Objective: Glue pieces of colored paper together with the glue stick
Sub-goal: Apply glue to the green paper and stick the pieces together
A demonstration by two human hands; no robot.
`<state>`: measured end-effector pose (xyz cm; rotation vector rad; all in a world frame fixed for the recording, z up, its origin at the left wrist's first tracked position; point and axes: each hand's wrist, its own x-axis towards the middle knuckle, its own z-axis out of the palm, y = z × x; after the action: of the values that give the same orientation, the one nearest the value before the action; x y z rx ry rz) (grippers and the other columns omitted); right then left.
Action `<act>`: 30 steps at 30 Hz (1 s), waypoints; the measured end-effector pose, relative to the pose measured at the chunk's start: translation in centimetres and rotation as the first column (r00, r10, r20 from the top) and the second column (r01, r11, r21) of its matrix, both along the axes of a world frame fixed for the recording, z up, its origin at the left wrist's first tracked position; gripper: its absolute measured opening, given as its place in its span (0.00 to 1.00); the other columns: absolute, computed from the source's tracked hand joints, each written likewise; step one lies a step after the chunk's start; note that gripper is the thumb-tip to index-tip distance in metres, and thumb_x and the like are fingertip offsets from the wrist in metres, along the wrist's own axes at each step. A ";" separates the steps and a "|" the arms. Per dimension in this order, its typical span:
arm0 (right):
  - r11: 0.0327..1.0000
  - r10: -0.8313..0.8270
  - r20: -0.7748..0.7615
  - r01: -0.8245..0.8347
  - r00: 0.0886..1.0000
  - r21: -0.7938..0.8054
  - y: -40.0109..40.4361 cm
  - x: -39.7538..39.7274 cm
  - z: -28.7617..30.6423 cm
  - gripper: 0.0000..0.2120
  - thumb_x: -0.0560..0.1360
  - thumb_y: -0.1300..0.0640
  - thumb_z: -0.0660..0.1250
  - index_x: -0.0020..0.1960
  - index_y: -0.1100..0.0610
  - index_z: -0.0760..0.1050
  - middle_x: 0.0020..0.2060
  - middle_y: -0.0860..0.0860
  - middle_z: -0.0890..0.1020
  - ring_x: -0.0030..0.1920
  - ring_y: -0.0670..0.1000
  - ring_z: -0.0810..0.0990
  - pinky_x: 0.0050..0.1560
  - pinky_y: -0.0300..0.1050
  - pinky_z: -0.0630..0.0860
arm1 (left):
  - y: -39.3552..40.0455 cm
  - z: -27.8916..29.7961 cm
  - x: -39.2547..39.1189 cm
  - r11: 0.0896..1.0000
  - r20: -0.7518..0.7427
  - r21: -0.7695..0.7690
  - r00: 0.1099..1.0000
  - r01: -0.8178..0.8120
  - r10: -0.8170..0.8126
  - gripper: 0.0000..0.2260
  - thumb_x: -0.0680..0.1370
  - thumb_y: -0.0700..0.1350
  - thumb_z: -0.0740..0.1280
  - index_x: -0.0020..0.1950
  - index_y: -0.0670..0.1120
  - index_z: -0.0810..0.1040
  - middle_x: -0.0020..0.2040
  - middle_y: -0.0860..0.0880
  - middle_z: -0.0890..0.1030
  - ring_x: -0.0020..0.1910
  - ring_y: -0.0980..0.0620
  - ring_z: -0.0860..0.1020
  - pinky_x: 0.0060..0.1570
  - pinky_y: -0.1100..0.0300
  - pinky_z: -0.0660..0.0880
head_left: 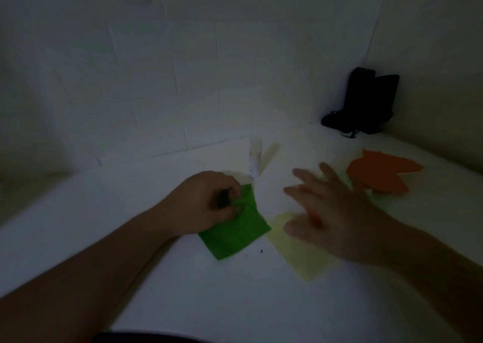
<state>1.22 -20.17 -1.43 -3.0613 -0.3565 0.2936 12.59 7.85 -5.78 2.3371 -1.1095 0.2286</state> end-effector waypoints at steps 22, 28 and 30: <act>0.878 -0.352 0.397 0.153 0.848 0.453 4.6 8.8 -0.4 0.32 0.79 0.41 0.69 0.78 0.54 0.67 0.74 0.51 0.74 0.71 0.54 0.74 0.71 0.49 0.68 | -0.6 0.1 -1.2 0.987 -0.008 0.095 0.992 0.130 -0.130 0.21 0.77 0.58 0.64 0.68 0.56 0.81 0.67 0.54 0.79 0.65 0.61 0.70 0.68 0.67 0.63; 0.579 -0.450 0.034 0.262 0.892 0.772 7.6 11.9 -1.6 0.12 0.75 0.50 0.74 0.54 0.55 0.82 0.49 0.50 0.85 0.50 0.51 0.82 0.51 0.47 0.78 | -0.4 0.3 -1.2 0.977 -0.013 0.067 0.979 0.202 -0.201 0.20 0.72 0.50 0.73 0.64 0.55 0.84 0.67 0.57 0.77 0.63 0.69 0.65 0.66 0.77 0.53; 0.539 -0.439 0.047 0.221 0.897 0.813 7.4 11.9 -1.7 0.10 0.77 0.50 0.72 0.46 0.56 0.81 0.41 0.51 0.84 0.44 0.52 0.82 0.46 0.47 0.77 | -0.2 0.2 -1.0 0.976 -0.005 0.066 0.978 0.208 -0.208 0.19 0.72 0.51 0.73 0.63 0.56 0.84 0.67 0.57 0.76 0.64 0.68 0.66 0.67 0.76 0.54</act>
<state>13.09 -12.73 -3.12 -2.1715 0.1061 -0.2336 11.60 7.61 -5.62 2.2553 -1.3710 0.1184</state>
